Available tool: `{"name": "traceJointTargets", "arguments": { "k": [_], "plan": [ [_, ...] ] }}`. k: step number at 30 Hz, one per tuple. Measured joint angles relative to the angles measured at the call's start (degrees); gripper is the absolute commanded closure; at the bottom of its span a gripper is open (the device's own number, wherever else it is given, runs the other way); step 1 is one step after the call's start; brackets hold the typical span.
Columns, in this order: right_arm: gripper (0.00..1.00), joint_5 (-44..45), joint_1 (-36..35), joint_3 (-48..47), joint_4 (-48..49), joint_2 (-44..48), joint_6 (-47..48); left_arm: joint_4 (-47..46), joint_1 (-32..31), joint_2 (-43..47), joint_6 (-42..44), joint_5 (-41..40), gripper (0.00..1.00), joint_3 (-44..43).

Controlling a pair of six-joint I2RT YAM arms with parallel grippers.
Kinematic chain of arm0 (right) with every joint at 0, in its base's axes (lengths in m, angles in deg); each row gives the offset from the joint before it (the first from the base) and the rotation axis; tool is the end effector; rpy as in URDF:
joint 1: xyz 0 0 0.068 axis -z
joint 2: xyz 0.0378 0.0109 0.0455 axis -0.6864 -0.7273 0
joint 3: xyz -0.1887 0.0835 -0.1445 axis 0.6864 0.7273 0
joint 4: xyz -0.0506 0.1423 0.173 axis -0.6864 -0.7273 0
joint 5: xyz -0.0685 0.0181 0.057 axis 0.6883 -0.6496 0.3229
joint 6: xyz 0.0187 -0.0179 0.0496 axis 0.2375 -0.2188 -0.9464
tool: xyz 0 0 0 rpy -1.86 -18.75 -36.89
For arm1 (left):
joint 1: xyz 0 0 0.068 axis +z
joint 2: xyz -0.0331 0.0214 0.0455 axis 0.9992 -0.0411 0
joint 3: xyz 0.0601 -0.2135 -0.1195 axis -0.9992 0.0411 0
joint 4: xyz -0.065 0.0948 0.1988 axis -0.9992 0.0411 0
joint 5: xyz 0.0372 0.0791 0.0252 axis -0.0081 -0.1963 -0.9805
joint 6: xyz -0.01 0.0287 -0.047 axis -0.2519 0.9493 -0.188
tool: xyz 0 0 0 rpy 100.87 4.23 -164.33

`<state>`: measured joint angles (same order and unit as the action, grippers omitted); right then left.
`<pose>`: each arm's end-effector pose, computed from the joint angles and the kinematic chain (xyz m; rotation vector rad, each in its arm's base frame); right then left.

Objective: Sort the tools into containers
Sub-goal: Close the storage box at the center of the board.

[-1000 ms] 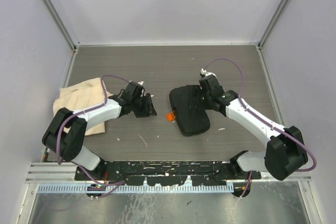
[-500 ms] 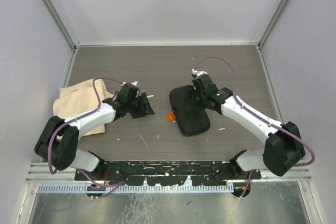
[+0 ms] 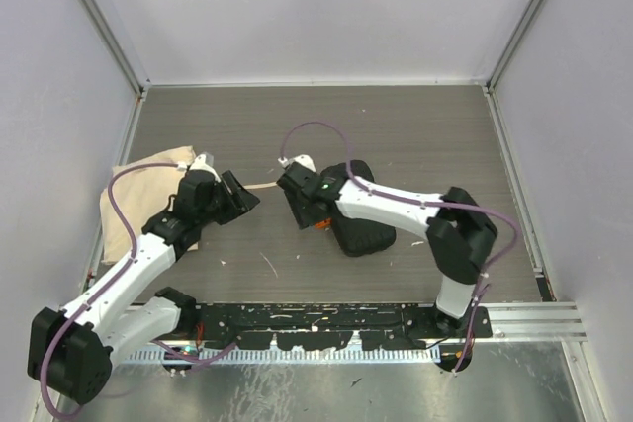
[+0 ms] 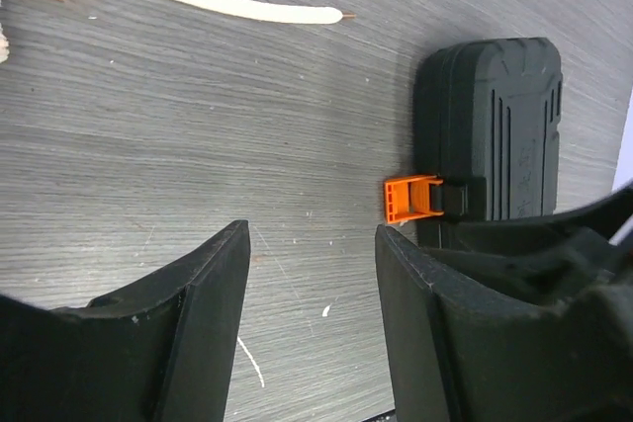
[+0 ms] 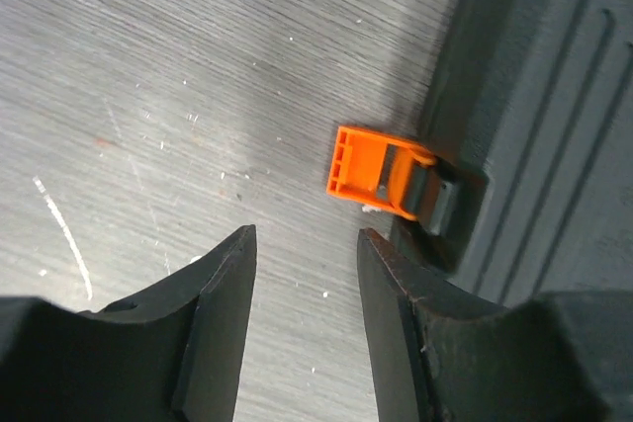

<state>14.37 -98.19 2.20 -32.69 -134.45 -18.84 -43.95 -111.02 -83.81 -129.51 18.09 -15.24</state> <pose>0.1948 0.2597 0.2231 -0.5819 2.5168 0.1824 0.1726 -0.0755 0.2311 -0.4599 2.2435 -0.6938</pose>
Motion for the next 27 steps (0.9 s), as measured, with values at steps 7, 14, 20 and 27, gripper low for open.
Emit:
{"name": "traceJointTargets", "arguments": {
  "k": [7, 14, 20, 27],
  "plan": [
    [0.58, 5.09, -2.27, -8.63, -4.98, -12.76, 0.15, 1.18, 0.15, -0.02, -0.22, 0.13, 0.47, 2.38],
    [0.61, 7.82, -2.47, -12.17, -7.56, -17.25, 0.59, 1.18, 0.15, -0.04, -0.48, 0.76, 0.48, 3.37],
    [0.61, 8.87, -2.45, -12.59, -9.25, -18.29, 0.61, 1.11, 0.15, -0.50, -0.48, 1.16, 0.48, 3.39],
    [0.65, 8.81, -2.43, -12.57, -9.46, -19.45, 0.61, 0.92, 0.15, -1.46, -0.48, 1.68, 0.48, 3.39]
  ]
}}
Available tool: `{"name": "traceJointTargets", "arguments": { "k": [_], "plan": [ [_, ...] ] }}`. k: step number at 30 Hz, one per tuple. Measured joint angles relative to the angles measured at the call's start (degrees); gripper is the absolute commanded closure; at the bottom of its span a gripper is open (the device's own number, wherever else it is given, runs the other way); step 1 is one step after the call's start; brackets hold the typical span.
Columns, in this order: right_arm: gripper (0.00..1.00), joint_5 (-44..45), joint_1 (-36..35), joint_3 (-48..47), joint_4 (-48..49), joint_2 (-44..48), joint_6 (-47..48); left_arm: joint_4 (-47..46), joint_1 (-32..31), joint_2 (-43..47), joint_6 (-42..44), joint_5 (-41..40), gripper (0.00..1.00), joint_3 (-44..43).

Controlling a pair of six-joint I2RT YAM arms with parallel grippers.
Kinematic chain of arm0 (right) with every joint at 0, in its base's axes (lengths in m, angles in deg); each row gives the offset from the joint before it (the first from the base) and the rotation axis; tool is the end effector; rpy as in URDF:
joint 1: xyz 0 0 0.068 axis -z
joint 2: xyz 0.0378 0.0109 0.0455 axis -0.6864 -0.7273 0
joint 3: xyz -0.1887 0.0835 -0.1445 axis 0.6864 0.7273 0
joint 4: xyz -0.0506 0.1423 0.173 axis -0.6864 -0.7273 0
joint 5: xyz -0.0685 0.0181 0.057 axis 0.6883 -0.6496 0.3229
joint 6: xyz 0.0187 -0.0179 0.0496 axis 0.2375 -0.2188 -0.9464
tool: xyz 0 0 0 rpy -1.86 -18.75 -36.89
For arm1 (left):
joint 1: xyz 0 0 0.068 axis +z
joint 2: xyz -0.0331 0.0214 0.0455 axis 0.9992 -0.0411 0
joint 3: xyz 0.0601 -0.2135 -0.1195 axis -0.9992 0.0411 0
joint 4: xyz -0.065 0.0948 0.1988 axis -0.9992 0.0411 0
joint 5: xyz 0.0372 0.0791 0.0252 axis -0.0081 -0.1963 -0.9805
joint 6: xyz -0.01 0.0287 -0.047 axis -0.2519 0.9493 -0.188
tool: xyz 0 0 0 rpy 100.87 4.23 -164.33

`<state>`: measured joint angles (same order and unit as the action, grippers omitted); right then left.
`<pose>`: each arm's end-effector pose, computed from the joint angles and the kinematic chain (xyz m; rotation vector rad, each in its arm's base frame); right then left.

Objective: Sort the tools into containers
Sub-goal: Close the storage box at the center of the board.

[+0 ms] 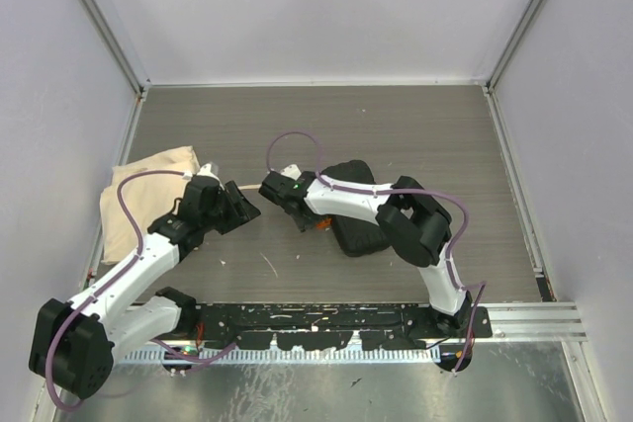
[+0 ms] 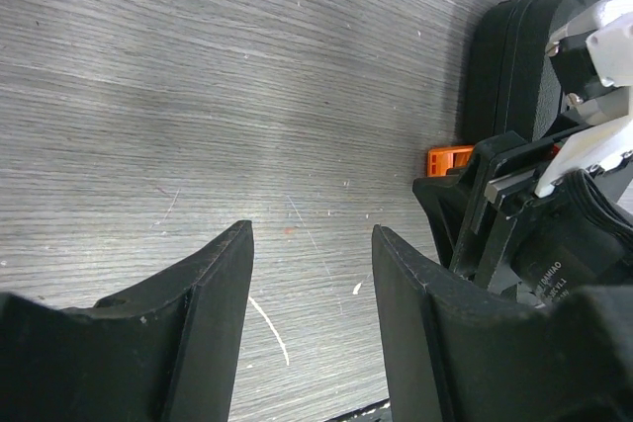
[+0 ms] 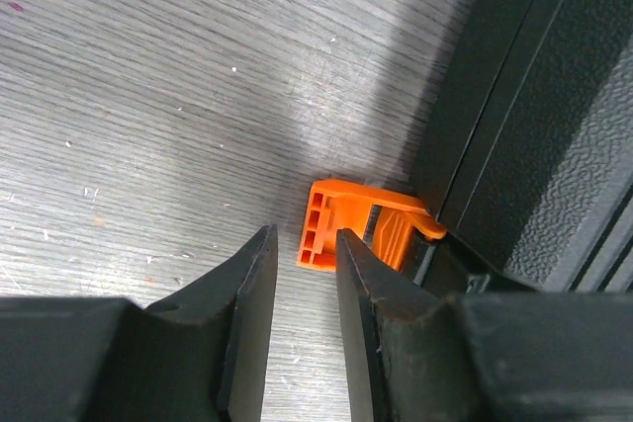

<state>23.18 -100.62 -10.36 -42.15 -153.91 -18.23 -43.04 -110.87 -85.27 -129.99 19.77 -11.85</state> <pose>0.2113 0.3004 0.1630 -0.7025 2.6032 -0.2197 0.1687 -0.0745 0.2074 -0.4805 2.3492 -0.6720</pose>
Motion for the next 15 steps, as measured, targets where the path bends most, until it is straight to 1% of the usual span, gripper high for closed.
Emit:
{"name": "traceJointTargets", "arguments": {
  "k": [12, 15],
  "plan": [
    [0.71, -0.55, 0.85, 0.13, 0.33, -0.68, -0.04, -0.09, 0.00, -0.07, 0.02, 0.20, 0.48, 0.00],
    [0.75, -0.46, 1.14, 0.13, 0.24, -0.70, -0.07, -0.15, 0.00, -0.33, 0.00, 0.42, 0.48, 0.00]
  ]
}}
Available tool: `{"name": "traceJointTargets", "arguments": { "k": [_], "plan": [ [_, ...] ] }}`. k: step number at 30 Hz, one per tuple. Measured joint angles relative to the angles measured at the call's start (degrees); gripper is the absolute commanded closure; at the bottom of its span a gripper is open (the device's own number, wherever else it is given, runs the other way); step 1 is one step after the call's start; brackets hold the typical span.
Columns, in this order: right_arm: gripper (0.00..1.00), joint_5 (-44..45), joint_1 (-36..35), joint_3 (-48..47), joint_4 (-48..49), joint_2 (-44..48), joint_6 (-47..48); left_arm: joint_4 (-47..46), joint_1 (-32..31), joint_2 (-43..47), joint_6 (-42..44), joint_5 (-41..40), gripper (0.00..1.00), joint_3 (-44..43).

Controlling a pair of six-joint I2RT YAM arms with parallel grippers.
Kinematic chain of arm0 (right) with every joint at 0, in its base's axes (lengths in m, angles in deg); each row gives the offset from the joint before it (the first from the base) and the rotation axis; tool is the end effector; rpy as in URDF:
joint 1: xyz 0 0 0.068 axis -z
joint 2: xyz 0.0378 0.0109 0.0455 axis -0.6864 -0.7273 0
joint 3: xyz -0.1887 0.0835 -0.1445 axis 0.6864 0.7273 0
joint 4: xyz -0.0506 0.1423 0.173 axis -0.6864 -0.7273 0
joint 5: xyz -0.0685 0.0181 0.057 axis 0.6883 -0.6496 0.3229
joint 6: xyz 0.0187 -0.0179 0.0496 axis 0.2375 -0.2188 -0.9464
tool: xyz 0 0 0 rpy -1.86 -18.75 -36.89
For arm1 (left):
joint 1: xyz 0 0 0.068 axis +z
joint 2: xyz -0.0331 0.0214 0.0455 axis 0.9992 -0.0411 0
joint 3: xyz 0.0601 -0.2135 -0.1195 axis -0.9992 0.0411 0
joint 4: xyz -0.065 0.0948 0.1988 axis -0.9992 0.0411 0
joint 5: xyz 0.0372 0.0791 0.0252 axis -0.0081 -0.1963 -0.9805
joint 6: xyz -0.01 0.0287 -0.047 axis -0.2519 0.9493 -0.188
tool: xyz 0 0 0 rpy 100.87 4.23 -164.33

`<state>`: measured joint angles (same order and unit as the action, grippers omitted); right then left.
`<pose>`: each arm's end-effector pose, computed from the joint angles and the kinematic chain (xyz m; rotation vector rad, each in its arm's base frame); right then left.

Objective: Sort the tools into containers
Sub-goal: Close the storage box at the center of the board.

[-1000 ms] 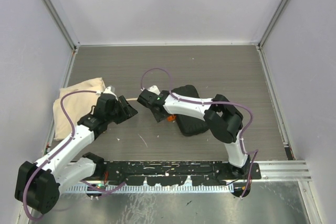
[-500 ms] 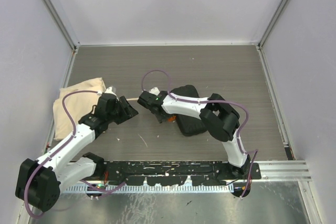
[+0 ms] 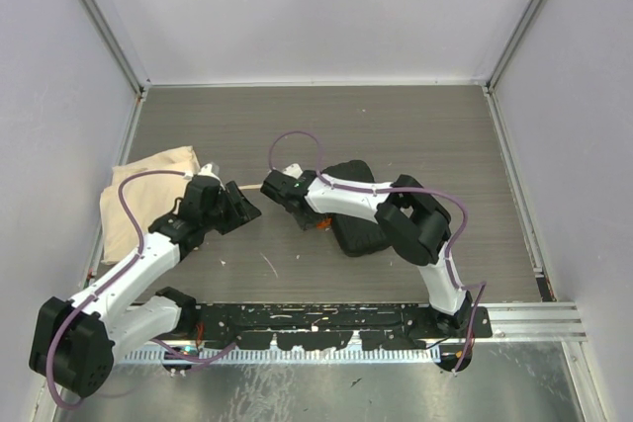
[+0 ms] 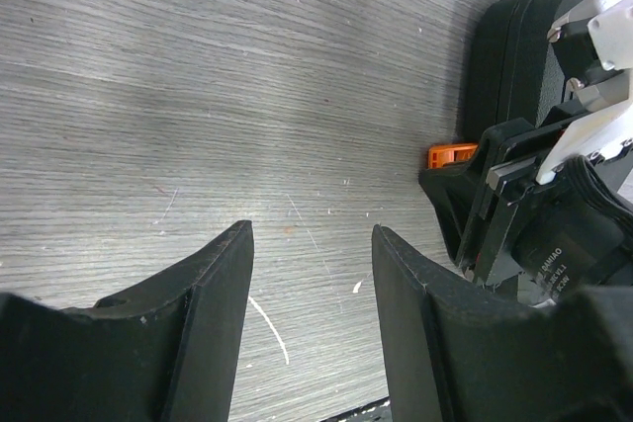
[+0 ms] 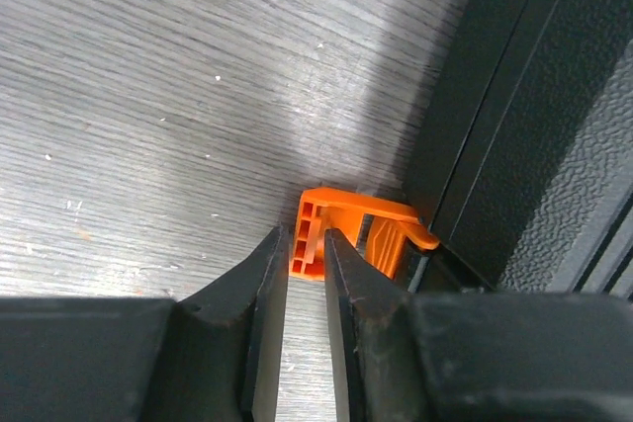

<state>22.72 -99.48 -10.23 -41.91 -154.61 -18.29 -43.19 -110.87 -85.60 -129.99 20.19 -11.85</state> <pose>0.2174 0.2969 0.1582 -0.6827 2.6226 -0.2269 0.1692 -0.0750 0.2067 -0.4778 2.3550 -0.6780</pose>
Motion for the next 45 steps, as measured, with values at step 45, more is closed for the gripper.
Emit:
{"name": "traceJointTargets", "arguments": {
  "k": [45],
  "plan": [
    [0.72, -6.78, 6.03, 3.19, 3.82, 9.05, 1.14, -16.46, -1.68, -25.66, -4.04, 13.92, 0.52, -4.07]
  ]
}}
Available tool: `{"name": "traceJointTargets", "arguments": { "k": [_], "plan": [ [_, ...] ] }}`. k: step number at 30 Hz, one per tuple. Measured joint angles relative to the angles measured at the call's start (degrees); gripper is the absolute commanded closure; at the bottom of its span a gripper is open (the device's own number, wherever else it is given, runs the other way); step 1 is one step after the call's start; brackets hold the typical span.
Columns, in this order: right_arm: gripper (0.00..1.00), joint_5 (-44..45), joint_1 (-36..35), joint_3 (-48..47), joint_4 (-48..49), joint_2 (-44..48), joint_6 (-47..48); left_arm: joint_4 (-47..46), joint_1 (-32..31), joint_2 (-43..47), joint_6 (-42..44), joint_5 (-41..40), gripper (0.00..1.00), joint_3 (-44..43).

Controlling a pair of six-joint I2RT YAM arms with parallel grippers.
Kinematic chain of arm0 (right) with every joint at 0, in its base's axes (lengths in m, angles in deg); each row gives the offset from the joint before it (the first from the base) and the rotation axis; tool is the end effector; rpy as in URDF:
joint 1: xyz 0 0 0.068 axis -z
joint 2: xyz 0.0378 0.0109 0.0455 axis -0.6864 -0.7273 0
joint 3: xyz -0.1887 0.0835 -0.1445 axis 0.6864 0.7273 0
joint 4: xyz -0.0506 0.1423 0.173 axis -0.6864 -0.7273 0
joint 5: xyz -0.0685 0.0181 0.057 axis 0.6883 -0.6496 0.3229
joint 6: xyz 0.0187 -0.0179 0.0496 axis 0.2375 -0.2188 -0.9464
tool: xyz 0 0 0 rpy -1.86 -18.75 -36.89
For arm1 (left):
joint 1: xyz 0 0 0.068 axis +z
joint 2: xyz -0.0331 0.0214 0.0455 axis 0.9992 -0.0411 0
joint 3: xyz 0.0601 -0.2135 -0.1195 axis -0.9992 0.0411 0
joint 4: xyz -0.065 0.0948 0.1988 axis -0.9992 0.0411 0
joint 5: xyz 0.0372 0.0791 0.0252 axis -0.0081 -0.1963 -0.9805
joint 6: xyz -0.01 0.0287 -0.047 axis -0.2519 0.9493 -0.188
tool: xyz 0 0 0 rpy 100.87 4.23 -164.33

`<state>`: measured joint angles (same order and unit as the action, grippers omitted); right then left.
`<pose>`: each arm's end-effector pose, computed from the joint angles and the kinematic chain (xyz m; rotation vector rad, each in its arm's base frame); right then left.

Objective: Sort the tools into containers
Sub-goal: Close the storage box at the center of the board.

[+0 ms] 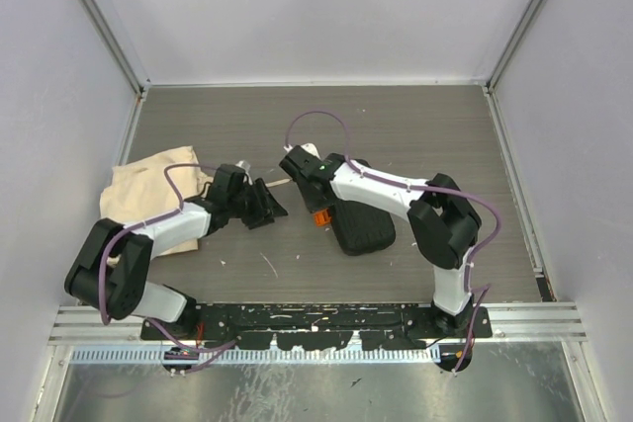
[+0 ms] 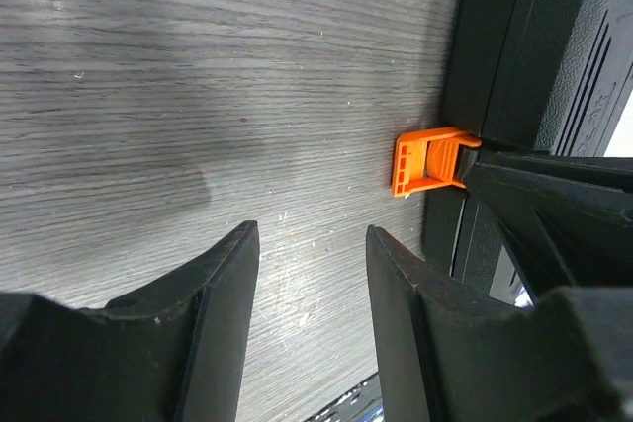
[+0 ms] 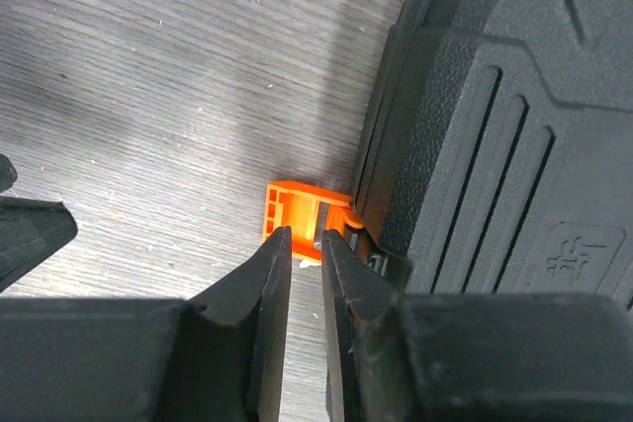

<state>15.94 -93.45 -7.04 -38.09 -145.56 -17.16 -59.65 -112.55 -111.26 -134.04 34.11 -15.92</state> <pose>0.2366 0.2663 0.1993 -0.5462 2.6097 0.0094 0.2220 -0.1157 0.1621 -0.4469 2.5400 -0.9339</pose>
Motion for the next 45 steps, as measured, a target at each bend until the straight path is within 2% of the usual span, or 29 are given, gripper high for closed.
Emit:
{"name": "traceJointTargets", "arguments": {
  "k": [3, 6, 12, 15, 17, 20, 24, 31, 34, 38, 45],
  "plan": [
    [0.58, 0.83, 0.39, 1.64, 2.49, 1.64, 3.61, 1.05, 0.00, 1.70, 0.31, -1.05, 0.51, -0.04],
    [0.55, -1.01, 1.73, 8.33, 9.79, 8.04, 7.85, 2.89, 0.33, 5.42, 1.09, -2.32, 0.50, -0.04],
    [0.42, -11.19, 8.92, 21.09, 25.83, 25.42, 19.34, 6.43, 3.34, 15.32, 2.89, -4.28, 0.48, -0.02],
    [0.30, -17.00, 10.05, 23.98, 31.98, 29.92, 28.13, 8.17, 4.59, 17.66, 3.52, -4.94, 0.47, 0.09],
    [0.27, -20.50, 9.62, 24.11, 32.68, 30.58, 34.10, 9.29, 5.25, 18.47, 3.80, -5.05, 0.47, 0.37],
    [0.26, -26.47, 9.18, 21.86, 29.11, 28.72, 44.28, 11.32, 6.60, 19.30, 4.39, -5.01, 0.47, 0.96],
    [0.23, -32.39, 8.68, 12.85, 19.54, 21.14, 55.95, 14.27, 10.93, 21.24, 4.63, -4.83, 0.46, 1.55],
    [0.21, -34.51, 4.76, 2.78, 2.34, 9.44, 74.16, 17.25, 17.25, 26.36, 4.96, -3.67, 0.46, 2.56],
    [0.20, -33.07, 2.71, -1.53, -2.47, 2.99, 78.73, 17.73, 17.55, 26.40, 5.11, -2.91, 0.46, 2.86],
    [0.18, -30.69, 0.96, -2.58, -5.99, -2.60, 82.77, 18.16, 17.55, 26.40, 5.42, -2.25, 0.46, 3.76],
    [0.17, -26.14, 0.72, -4.55, -9.05, -5.44, 86.62, 18.27, 17.59, 26.40, 5.90, -1.77, 0.46, 4.42]
  ]
}}
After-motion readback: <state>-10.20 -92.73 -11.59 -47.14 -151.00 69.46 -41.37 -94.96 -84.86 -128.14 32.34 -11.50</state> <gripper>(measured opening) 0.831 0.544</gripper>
